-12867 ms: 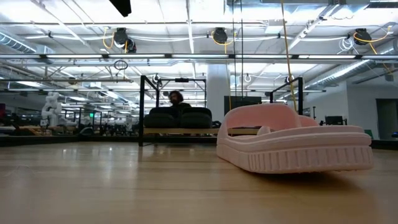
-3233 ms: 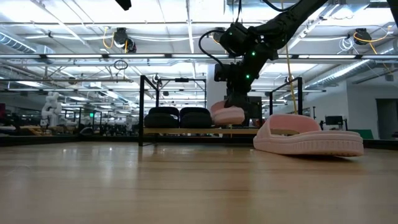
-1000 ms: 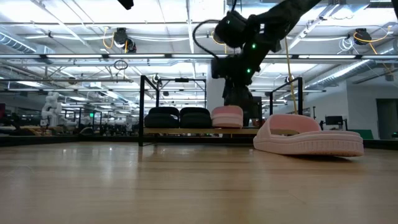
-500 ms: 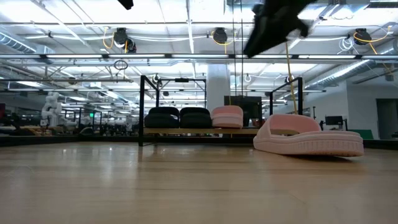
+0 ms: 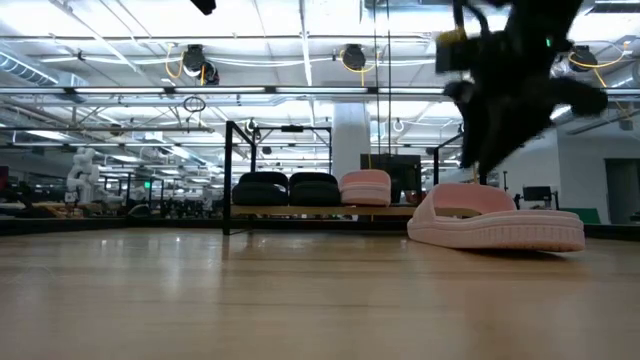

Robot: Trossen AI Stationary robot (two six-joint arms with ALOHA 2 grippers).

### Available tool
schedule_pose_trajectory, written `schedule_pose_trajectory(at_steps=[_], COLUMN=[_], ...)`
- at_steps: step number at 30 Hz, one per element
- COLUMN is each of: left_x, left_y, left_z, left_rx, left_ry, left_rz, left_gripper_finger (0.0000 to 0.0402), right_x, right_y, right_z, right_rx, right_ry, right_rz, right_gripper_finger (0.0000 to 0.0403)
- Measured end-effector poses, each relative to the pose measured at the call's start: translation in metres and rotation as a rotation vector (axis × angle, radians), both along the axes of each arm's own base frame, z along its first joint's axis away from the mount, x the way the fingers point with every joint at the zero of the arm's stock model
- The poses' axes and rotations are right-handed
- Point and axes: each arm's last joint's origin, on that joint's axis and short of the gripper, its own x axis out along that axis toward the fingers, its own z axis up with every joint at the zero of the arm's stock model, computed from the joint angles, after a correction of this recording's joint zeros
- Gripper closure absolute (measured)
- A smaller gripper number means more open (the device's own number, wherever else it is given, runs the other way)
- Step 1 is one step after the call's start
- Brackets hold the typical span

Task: Pick and place slides into the shelf
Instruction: Put the pink slide on the shelf

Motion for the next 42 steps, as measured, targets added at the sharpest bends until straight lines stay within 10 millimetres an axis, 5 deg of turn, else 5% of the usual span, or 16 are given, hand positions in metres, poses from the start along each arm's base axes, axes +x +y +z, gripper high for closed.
schedule_pose_trajectory(at_steps=[19, 28, 31, 36, 42], left_x=[0.002, 0.002, 0.002, 0.002, 0.002], left_y=[-0.001, -0.001, -0.001, -0.001, -0.001], left_z=[0.0, 0.0, 0.0, 0.0, 0.0], left_rx=[-0.027, -0.031, -0.031, -0.035, -0.036], left_ry=[-0.028, -0.033, -0.033, -0.032, -0.032], left_rz=[0.015, 0.022, 0.023, 0.022, 0.022], left_gripper_finger=[0.0252, 0.0252, 0.0252, 0.0252, 0.0252], right_x=[-0.014, -0.011, -0.011, -0.002, 0.0], right_y=[-0.031, -0.033, -0.032, -0.026, -0.024], right_z=[-0.048, -0.047, -0.045, -0.024, 0.041], right_rx=[-0.165, -0.216, -0.202, -0.071, -0.065], right_ry=[-0.036, -0.073, -0.079, -0.062, 0.031], right_rz=[-0.126, -0.148, -0.164, -0.203, -0.335], right_gripper_finger=[0.0264, 0.0386, 0.0391, 0.0398, 0.04])
